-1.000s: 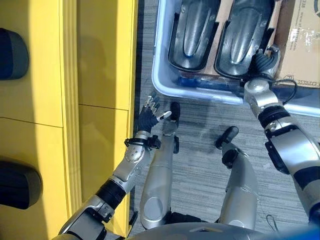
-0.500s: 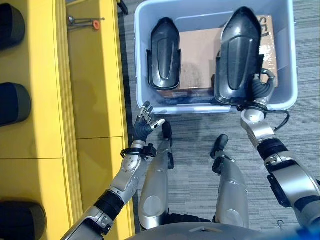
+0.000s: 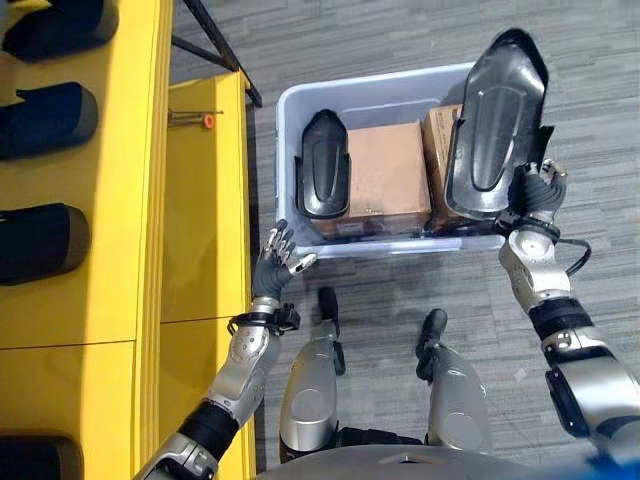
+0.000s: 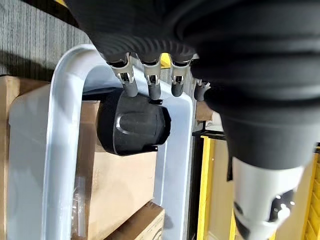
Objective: Move parts from the plastic box to the shelf.
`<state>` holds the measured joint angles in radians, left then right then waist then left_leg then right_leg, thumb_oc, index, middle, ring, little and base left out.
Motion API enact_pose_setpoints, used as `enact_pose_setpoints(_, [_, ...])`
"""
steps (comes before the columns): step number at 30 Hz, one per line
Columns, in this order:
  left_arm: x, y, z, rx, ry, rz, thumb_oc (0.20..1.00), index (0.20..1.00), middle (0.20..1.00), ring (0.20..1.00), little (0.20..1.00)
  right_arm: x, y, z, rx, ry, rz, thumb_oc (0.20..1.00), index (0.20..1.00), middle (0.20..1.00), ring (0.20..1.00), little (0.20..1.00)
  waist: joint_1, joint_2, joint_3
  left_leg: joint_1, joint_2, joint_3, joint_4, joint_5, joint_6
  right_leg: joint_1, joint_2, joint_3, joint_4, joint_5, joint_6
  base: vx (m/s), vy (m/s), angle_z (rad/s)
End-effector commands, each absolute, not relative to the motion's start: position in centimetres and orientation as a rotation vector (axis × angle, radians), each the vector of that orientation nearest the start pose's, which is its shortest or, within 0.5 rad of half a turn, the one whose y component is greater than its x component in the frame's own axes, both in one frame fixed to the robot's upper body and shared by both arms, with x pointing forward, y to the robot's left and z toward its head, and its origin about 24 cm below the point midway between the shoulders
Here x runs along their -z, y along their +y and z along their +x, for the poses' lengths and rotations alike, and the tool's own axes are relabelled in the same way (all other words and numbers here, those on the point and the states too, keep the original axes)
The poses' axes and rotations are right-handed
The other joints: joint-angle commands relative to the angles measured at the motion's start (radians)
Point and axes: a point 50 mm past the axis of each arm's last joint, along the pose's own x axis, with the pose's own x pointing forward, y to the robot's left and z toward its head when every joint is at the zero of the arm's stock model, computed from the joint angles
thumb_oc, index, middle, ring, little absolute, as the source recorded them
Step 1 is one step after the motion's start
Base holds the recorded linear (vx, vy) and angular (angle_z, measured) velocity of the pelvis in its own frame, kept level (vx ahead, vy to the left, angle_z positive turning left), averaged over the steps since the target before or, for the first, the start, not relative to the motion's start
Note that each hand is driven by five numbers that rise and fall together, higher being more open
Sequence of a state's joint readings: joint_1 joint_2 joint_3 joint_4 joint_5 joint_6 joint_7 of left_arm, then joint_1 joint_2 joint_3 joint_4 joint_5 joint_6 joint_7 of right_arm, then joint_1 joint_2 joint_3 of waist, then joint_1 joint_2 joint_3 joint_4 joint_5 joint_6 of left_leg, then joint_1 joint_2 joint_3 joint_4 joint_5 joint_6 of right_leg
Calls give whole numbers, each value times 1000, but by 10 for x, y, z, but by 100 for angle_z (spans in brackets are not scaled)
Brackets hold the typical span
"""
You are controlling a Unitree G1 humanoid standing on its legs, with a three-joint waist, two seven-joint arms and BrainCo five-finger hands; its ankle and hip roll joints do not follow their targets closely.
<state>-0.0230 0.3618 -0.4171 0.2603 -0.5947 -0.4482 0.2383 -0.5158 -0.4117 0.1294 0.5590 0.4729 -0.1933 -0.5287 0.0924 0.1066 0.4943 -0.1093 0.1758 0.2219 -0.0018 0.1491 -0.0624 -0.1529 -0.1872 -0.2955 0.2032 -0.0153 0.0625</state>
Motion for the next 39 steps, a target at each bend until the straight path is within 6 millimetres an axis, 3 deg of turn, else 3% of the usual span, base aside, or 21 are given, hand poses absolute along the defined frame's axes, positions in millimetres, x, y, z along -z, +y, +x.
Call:
enact_pose_setpoints(1, [-29, 168, 243, 14, -150, -191, 1000, 1000, 1000, 1000, 1000, -142, -221, 349, 339, -321, 162, 200, 200, 200, 200, 200, 2, -35, -17, 13, 1, -48, 32, -61, -25, 64, -30, 20, -9, -15, 24, 77, -65, -9])
enact_pose_setpoints(8, [-22, 178, 229, -12, -123, -161, 1000, 1000, 1000, 1000, 1000, -97, -184, 324, 66, -164, 269, 200, 200, 200, 200, 200, -9, -51, -99, 74, 15, -43, 41, -63, -25, 137, -16, 12, 8, -48, 5, 85, -91, -4])
enact_pose_setpoints(9, [-20, 182, 225, -34, -110, -165, 1000, 1000, 1000, 1000, 1000, -84, -171, 313, -22, -128, 291, 200, 200, 200, 200, 200, -10, -56, -117, 90, 21, -47, 48, -64, -24, 155, -8, 10, 25, -64, -5, 74, -149, -1])
enact_pose_setpoints(12, [-18, 187, 219, -53, -97, -193, 1000, 1000, 1000, 1000, 1000, -71, -152, 301, -124, -85, 304, 200, 200, 200, 200, 200, -4, -61, -141, 104, 28, -62, 62, -64, -25, 176, 4, 5, 49, -88, -21, 74, -180, 0])
enact_pose_setpoints(19, [-14, 190, 209, -62, -57, -272, 1000, 1000, 1000, 1000, 1000, -66, -121, 294, -298, -34, 246, 200, 200, 200, 200, 200, 34, -56, -149, 78, 63, -140, 84, -31, -41, 166, 46, -7, 157, -162, -66, -45, -175, 1])
enact_pose_setpoints(22, [-12, 198, 203, -87, -51, -294, 1000, 1000, 1000, 1000, 1000, -66, -110, 293, -359, -23, 229, 200, 200, 200, 200, 200, 62, -56, -144, 56, 110, -173, 67, 59, -63, 163, 57, -28, 188, -181, -73, -96, -157, 14])
enact_pose_setpoints(23, [-9, 201, 200, -75, -45, -306, 1000, 1000, 1000, 1000, 1000, -65, -107, 289, -368, -23, 217, 200, 200, 200, 200, 200, 62, -59, -145, 39, 149, -104, 68, 110, -79, 181, 44, -78, 169, -178, -70, -177, -177, 34])
enact_pose_setpoints(25, [-9, 200, 200, -29, -53, -286, 1000, 1000, 1000, 1000, 1000, -66, -109, 285, -366, -24, 224, 200, 200, 200, 200, 200, 46, -69, -154, 44, 177, 16, 75, 108, -104, 194, 17, -142, 159, -188, -59, -193, -134, 69])
enact_pose_setpoints(27, [-10, 196, 203, 10, -60, -276, 1000, 1000, 1000, 1000, 1000, -66, -113, 284, -361, -20, 229, 200, 200, 200, 200, 200, 32, -74, -161, 52, 184, 89, 111, 83, -107, 196, -2, -188, 154, -180, -58, -195, -47, 95])
enact_pose_setpoints(32, [-17, 188, 212, 52, -98, -246, 1000, 1000, 1000, 1000, 1000, -62, -115, 278, -352, 3, 279, 200, 200, 200, 200, 200, -6, -95, -189, 80, 172, 189, 268, 20, -100, 216, -16, -222, 67, -133, -56, -197, 32, 90])
enact_pose_setpoints(35, [-28, 178, 221, 143, -130, -214, 1000, 1000, 1000, 1000, 1000, -59, -116, 271, -355, 0, 323, 200, 200, 200, 200, 200, -36, -104, -221, 121, 140, 249, 327, -57, -72, 232, -16, -228, 11, -106, -50, -181, 144, 97])
enact_pose_setpoints(36, [-30, 174, 223, 174, -138, -198, 1000, 1000, 1000, 1000, 1000, -58, -115, 268, -368, -8, 328, 200, 200, 200, 200, 200, -39, -97, -233, 130, 120, 240, 285, -50, -70, 236, -17, -224, -2, -92, -41, -172, 339, 87])
enact_pose_setpoints(39, [-35, 168, 224, 262, -144, -165, 1000, 1000, 1000, 1000, 1000, -58, -114, 263, -406, -21, 361, 200, 200, 200, 200, 200, -42, -86, -261, 181, 52, 238, 148, -113, -29, 235, -42, -227, -10, -50, -5, -121, 363, 73])
